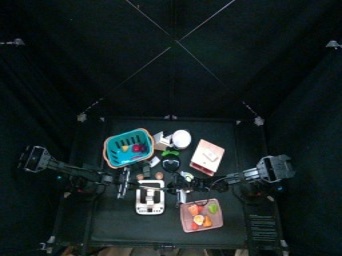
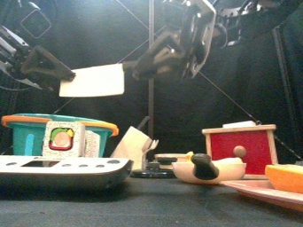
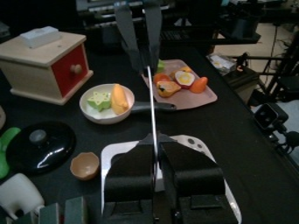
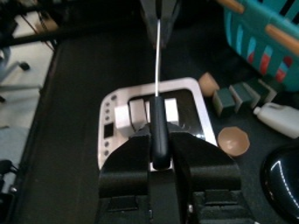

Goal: Cut sushi roll

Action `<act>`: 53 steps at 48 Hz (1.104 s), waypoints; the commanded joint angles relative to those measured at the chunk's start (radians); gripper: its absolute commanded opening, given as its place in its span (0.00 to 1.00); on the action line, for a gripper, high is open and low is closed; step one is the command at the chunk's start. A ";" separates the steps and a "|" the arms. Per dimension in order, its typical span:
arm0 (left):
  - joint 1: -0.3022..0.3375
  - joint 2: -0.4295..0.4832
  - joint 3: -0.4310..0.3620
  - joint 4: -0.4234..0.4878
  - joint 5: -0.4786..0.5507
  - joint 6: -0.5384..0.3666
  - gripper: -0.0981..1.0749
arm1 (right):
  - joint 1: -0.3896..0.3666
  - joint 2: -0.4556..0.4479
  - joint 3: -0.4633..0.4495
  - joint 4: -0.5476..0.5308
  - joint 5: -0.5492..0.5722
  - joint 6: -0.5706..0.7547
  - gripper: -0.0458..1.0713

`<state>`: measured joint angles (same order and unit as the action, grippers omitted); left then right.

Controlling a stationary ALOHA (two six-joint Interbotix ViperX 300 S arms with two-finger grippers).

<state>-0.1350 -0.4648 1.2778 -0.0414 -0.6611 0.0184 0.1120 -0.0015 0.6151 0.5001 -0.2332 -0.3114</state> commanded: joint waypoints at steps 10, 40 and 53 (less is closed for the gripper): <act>-0.054 0.058 -0.021 -0.051 -0.055 0.003 0.41 | -0.006 0.032 -0.052 -0.023 -0.005 -0.002 0.42; -0.066 0.179 -0.006 -0.153 -0.091 0.069 0.41 | -0.037 0.078 -0.101 -0.037 -0.005 -0.002 0.42; -0.081 0.179 -0.009 -0.193 -0.091 0.107 0.41 | -0.041 0.087 -0.112 -0.041 -0.005 -0.002 0.42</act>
<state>-0.2163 -0.2807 1.2993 -0.2316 -0.7194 0.1212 0.0890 0.1028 0.5553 0.4602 -0.2255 -0.3099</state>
